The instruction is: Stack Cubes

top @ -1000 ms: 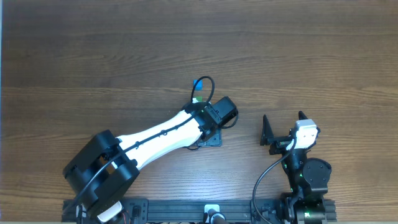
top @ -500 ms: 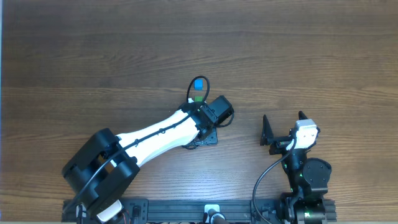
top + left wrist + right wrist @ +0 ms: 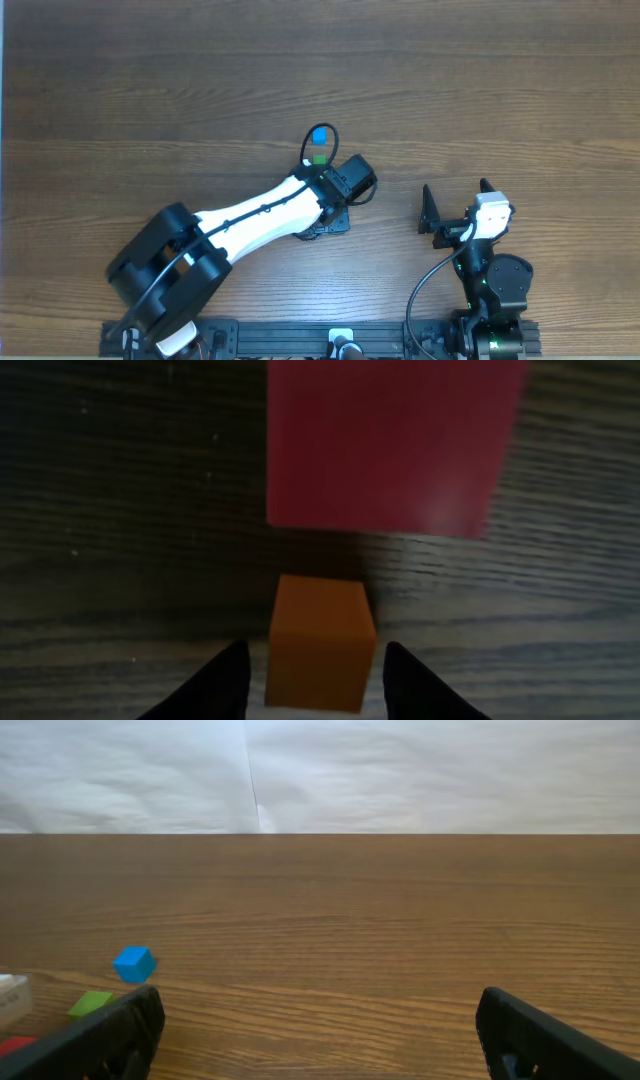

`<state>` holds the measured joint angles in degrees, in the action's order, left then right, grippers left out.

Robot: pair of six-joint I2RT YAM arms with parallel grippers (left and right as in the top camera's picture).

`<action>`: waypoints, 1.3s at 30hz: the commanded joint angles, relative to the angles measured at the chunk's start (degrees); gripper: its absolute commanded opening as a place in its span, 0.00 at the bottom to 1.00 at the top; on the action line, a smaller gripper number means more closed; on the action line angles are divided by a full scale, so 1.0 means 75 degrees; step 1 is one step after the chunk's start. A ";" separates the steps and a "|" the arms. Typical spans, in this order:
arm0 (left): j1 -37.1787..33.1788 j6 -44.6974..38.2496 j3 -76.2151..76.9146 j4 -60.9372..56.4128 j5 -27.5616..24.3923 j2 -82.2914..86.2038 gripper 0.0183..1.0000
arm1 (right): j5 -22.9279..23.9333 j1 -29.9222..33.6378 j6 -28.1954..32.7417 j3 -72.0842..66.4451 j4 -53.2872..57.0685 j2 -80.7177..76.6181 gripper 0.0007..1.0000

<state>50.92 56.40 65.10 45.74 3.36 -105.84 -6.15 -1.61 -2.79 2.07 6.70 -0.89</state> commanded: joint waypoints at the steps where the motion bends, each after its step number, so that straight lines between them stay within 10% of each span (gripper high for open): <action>1: -0.0041 0.0119 -0.0052 -0.0017 -0.0015 -0.0207 0.39 | -0.0085 -0.0044 0.0012 -0.0064 -0.0023 0.0076 0.99; 13: -0.0085 0.0114 -0.0050 -0.0012 -0.0064 -0.0114 0.09 | -0.0085 -0.0044 0.0012 -0.0064 -0.0023 0.0076 0.99; 39: -0.0982 -0.0927 0.2215 0.1486 0.0256 0.0073 0.04 | -0.0085 -0.0044 0.0012 -0.0064 -0.0023 0.0076 0.99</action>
<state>43.70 51.03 81.32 56.62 5.96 -103.20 -6.15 -1.61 -2.81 2.07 6.68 -0.89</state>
